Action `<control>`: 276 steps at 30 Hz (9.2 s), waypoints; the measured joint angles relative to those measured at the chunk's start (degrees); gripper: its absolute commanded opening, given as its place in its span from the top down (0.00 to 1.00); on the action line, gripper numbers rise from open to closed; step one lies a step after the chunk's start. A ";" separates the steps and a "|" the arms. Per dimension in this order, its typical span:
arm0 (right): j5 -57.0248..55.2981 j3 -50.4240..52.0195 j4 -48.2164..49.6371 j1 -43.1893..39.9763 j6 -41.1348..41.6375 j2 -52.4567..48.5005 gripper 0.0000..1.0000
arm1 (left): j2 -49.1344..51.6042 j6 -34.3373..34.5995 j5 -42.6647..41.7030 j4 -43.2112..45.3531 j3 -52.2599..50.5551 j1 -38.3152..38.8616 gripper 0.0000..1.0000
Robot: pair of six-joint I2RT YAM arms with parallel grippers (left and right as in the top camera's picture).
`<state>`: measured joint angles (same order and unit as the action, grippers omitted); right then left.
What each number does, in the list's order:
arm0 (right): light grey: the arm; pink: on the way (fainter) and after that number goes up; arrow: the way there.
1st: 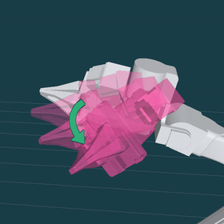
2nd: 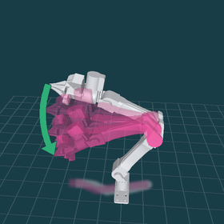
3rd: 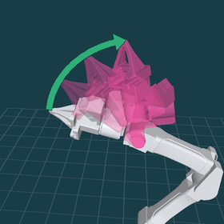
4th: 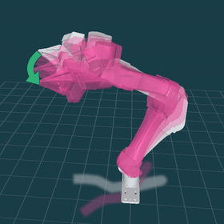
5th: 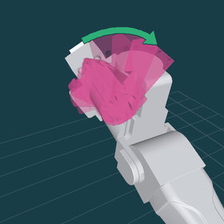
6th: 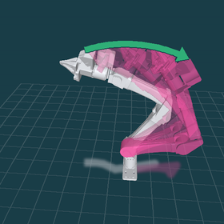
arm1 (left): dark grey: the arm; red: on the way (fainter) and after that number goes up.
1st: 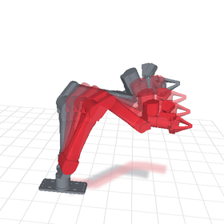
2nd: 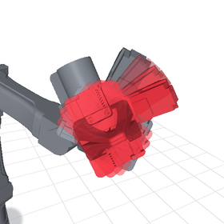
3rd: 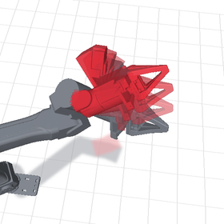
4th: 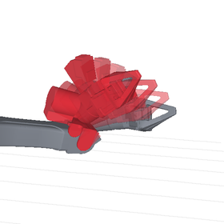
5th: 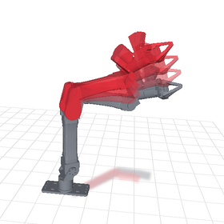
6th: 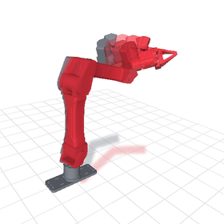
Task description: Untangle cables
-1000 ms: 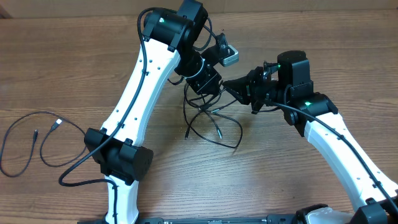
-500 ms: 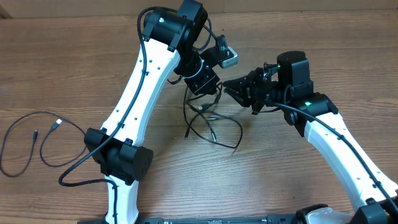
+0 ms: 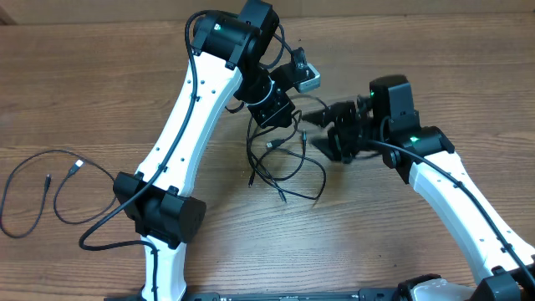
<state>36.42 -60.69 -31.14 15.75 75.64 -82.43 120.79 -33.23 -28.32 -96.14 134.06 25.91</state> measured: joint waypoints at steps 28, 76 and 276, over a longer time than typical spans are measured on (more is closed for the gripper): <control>-22.56 0.02 -21.00 0.00 -5.38 0.00 0.10 | 0.63 15.58 7.67 16.92 -21.18 0.00 0.95; -27.89 0.02 -20.61 0.00 -6.14 0.00 0.04 | 0.76 46.40 20.26 37.81 -45.33 7.10 0.23; -51.49 4.87 -25.99 -17.49 -17.97 -3.43 0.96 | -18.45 49.44 34.14 27.58 0.61 -38.60 0.94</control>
<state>-15.07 -55.81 -57.12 -1.74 57.67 -85.86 102.35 16.21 5.82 -68.55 134.67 -12.69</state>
